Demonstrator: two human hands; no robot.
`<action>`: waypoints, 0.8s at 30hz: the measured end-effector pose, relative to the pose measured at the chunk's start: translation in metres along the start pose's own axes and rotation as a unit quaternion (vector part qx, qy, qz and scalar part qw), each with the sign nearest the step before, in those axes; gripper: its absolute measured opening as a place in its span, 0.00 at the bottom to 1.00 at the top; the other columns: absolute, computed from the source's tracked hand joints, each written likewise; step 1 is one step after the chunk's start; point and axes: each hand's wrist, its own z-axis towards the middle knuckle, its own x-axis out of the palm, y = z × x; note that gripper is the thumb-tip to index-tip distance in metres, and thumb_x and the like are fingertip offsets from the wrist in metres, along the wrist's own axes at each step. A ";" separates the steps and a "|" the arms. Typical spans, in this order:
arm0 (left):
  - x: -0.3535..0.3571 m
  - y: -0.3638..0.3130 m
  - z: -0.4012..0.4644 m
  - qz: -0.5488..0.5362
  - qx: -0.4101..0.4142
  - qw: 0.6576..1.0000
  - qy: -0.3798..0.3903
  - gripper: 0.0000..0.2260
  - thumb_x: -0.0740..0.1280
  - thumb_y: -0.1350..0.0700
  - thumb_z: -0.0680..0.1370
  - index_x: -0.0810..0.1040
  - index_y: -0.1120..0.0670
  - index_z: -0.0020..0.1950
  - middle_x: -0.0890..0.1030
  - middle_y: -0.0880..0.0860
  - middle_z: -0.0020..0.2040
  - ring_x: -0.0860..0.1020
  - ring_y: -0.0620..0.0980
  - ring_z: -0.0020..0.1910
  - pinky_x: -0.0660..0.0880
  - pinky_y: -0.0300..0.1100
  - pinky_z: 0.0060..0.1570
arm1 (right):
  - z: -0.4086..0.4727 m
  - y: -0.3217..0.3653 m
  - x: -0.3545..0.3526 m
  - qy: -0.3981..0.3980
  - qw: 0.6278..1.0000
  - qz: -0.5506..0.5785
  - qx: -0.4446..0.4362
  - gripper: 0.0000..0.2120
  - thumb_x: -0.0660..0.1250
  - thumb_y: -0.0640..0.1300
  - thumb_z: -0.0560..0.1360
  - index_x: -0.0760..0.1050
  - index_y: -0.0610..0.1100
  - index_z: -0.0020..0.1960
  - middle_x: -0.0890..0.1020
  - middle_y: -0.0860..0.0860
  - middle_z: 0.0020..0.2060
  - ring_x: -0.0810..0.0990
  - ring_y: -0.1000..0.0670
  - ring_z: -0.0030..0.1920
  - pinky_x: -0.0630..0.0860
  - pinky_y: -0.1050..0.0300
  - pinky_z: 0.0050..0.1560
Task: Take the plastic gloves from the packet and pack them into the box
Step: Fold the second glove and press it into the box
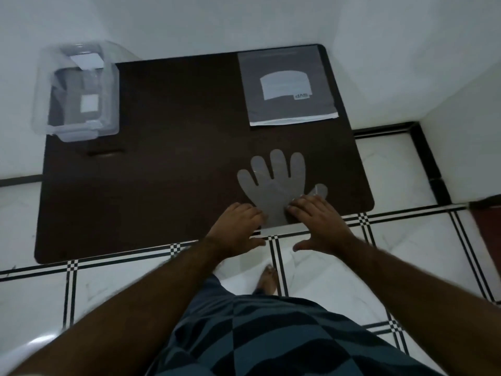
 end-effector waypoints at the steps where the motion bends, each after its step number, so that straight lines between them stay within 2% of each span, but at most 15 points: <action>1: 0.007 -0.006 0.003 0.018 0.011 1.000 0.015 0.30 0.72 0.39 0.80 0.73 0.50 0.79 0.76 0.52 0.76 0.71 0.54 0.76 0.64 0.56 0.77 | -0.003 -0.002 0.005 -0.008 1.000 -0.004 0.000 0.47 0.82 0.63 0.65 0.70 0.48 0.78 0.73 0.45 0.76 0.69 0.40 0.77 0.56 0.42 0.79; 3: 0.020 -0.014 0.007 0.065 0.030 0.997 0.025 0.31 0.77 0.44 0.77 0.74 0.51 0.78 0.77 0.53 0.75 0.74 0.57 0.75 0.68 0.58 0.75 | -0.003 -0.005 0.016 -0.041 0.999 -0.018 -0.009 0.39 0.84 0.50 0.67 0.73 0.47 0.75 0.77 0.45 0.71 0.74 0.41 0.73 0.61 0.41 0.78; 6: 0.033 -0.020 0.012 0.100 0.039 0.994 -0.030 0.26 0.79 0.57 0.74 0.78 0.51 0.71 0.82 0.53 0.67 0.79 0.57 0.66 0.75 0.56 0.66 | -0.001 -0.009 0.025 -0.090 0.995 -0.023 -0.019 0.28 0.77 0.39 0.73 0.76 0.47 0.72 0.81 0.46 0.67 0.78 0.43 0.69 0.64 0.42 0.77; 8: 0.038 -0.022 0.014 0.095 0.045 0.991 -0.081 0.21 0.77 0.60 0.74 0.82 0.51 0.67 0.84 0.53 0.62 0.81 0.57 0.61 0.76 0.55 0.63 | 0.001 -0.012 0.026 -0.096 0.995 -0.023 -0.027 0.24 0.74 0.37 0.75 0.78 0.47 0.70 0.82 0.47 0.67 0.79 0.44 0.69 0.64 0.42 0.78; 12: 0.034 -0.022 0.015 0.067 0.038 0.987 -0.140 0.11 0.74 0.57 0.78 0.85 0.49 0.60 0.86 0.50 0.56 0.82 0.55 0.57 0.76 0.54 0.63 | 0.006 -0.011 0.011 -0.107 0.993 -0.003 -0.051 0.15 0.70 0.42 0.79 0.81 0.49 0.65 0.85 0.49 0.64 0.80 0.47 0.67 0.62 0.43 0.78; 15: 0.012 -0.020 0.006 -0.083 -0.032 0.978 -0.188 0.07 0.68 0.55 0.83 0.84 0.49 0.59 0.86 0.50 0.56 0.81 0.52 0.56 0.77 0.52 0.63 | 0.021 0.004 -0.019 -0.148 0.982 0.096 -0.067 0.10 0.65 0.46 0.82 0.82 0.49 0.60 0.86 0.50 0.57 0.82 0.50 0.61 0.71 0.46 0.74; 17: -0.008 -0.009 -0.006 -0.231 -0.112 0.939 -0.228 0.09 0.66 0.53 0.83 0.84 0.51 0.58 0.86 0.50 0.53 0.82 0.52 0.53 0.80 0.52 0.57 | 0.041 0.021 -0.046 -0.165 0.966 0.187 -0.065 0.09 0.64 0.46 0.83 0.82 0.48 0.58 0.86 0.51 0.51 0.82 0.53 0.53 0.78 0.48 0.63; 19: -0.030 0.008 -0.023 -0.367 -0.181 0.875 -0.258 0.07 0.68 0.51 0.83 0.84 0.49 0.57 0.87 0.50 0.48 0.85 0.52 0.47 0.82 0.53 0.50 | 0.069 0.042 -0.074 -0.178 0.937 0.293 -0.069 0.07 0.67 0.44 0.84 0.83 0.48 0.58 0.86 0.53 0.50 0.83 0.56 0.51 0.81 0.53 0.56; 21: -0.054 0.030 -0.041 -0.422 -0.218 0.831 -0.289 0.04 0.69 0.51 0.83 0.83 0.48 0.54 0.87 0.51 0.46 0.85 0.49 0.45 0.83 0.54 0.49 | 0.103 0.068 -0.106 -0.160 0.908 0.384 -0.051 0.06 0.68 0.45 0.83 0.84 0.51 0.56 0.87 0.57 0.50 0.84 0.59 0.51 0.82 0.56 0.54; 24: -0.096 0.069 -0.067 -0.481 -0.260 0.775 -0.318 0.03 0.71 0.55 0.83 0.84 0.50 0.51 0.88 0.54 0.46 0.86 0.52 0.47 0.83 0.56 0.52 | 0.157 0.114 -0.157 -0.122 0.895 0.427 -0.037 0.06 0.69 0.46 0.81 0.85 0.52 0.53 0.87 0.58 0.48 0.85 0.58 0.50 0.82 0.55 0.53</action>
